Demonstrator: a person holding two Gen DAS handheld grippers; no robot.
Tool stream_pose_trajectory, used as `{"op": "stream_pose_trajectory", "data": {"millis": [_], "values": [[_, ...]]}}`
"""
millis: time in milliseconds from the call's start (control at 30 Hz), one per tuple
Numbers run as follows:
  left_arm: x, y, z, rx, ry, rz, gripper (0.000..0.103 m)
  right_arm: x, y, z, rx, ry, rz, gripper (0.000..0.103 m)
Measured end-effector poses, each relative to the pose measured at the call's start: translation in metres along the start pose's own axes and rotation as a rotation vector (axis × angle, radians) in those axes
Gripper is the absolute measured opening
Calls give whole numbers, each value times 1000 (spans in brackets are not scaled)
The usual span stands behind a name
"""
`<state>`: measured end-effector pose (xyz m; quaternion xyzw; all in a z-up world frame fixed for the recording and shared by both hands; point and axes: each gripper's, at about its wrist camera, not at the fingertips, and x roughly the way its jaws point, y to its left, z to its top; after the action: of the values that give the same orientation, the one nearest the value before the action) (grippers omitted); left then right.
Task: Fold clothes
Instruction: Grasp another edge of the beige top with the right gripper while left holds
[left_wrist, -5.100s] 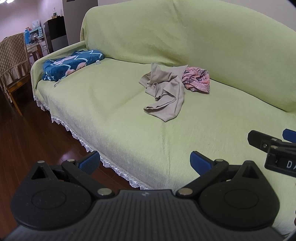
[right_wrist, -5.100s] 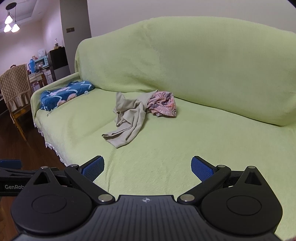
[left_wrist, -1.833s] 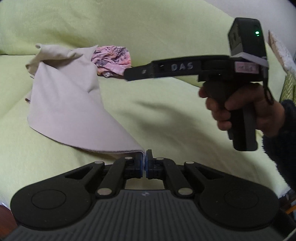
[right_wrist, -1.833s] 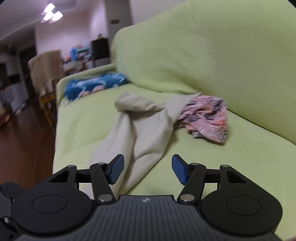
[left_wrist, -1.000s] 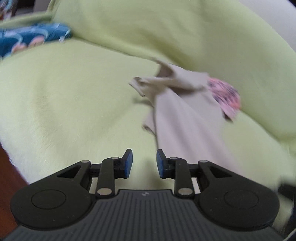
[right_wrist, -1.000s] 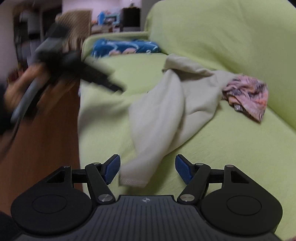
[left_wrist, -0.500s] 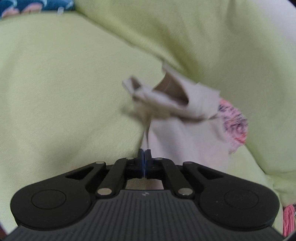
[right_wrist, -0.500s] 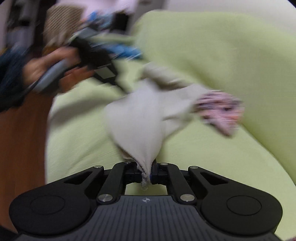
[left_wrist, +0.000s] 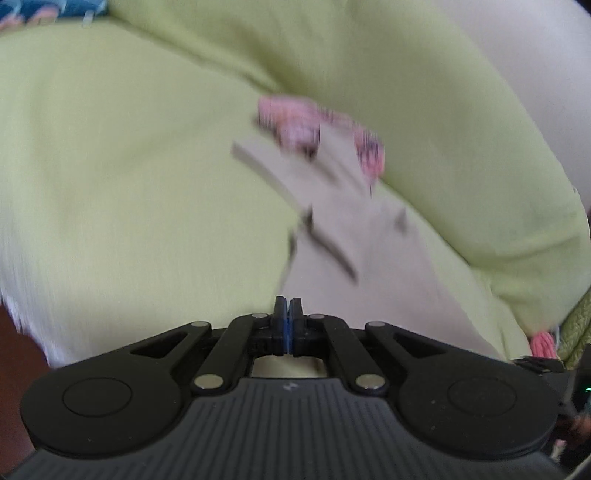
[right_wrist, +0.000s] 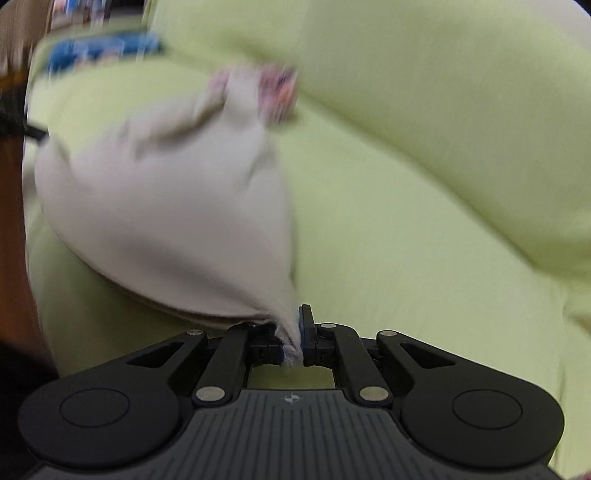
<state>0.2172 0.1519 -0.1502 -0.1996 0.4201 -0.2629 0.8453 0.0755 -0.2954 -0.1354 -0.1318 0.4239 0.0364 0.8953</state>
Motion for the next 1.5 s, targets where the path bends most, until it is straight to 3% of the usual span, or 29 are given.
{"op": "stream_pose_trajectory", "data": {"millis": [133, 200, 267, 333, 400, 500, 600, 700, 800, 1000, 1167, 1233, 1300, 1367, 1500], "values": [[-1, 11, -26, -99, 5, 23, 5, -5, 22, -10, -87, -35, -80, 19], [-2, 19, -32, -164, -6, 5, 13, -12, 28, -8, -159, -53, -121, 42], [-4, 22, -35, -214, -34, -19, 28, -14, 26, -9, -224, -86, -151, 52], [-3, 18, -35, -224, -58, -22, 39, -19, 25, -11, -262, -101, -169, 52], [2, 15, -36, -216, -50, 1, 41, -22, 26, -14, -266, -103, -171, 52], [17, 10, -35, -207, -42, 41, 36, -18, 31, -10, -250, -113, -163, 53], [23, 8, -32, -228, -27, 15, 2, -24, 33, -1, -242, -152, -156, 53], [18, -1, -28, -258, -29, -69, 2, -32, 36, 11, -225, -208, -114, 53], [4, -29, -17, -202, -39, -133, 2, -35, 45, 26, -199, -265, -13, 53], [2, -64, 8, -145, 28, -149, 2, -33, 98, 62, -257, -390, 228, 54], [0, -83, 16, -114, 36, -160, 2, -18, 139, 102, -287, -461, 325, 55], [-4, -85, 16, -117, 31, -167, 2, -8, 141, 117, -241, -449, 342, 51], [-8, -84, 17, -137, 19, -172, 5, 5, 134, 131, -167, -407, 370, 2], [-17, -84, 15, -155, -20, -158, 8, 20, 110, 146, -46, -334, 422, 0], [-39, -91, 1, -139, -107, -56, 29, 38, 23, 177, 279, -211, 469, 0]]}}
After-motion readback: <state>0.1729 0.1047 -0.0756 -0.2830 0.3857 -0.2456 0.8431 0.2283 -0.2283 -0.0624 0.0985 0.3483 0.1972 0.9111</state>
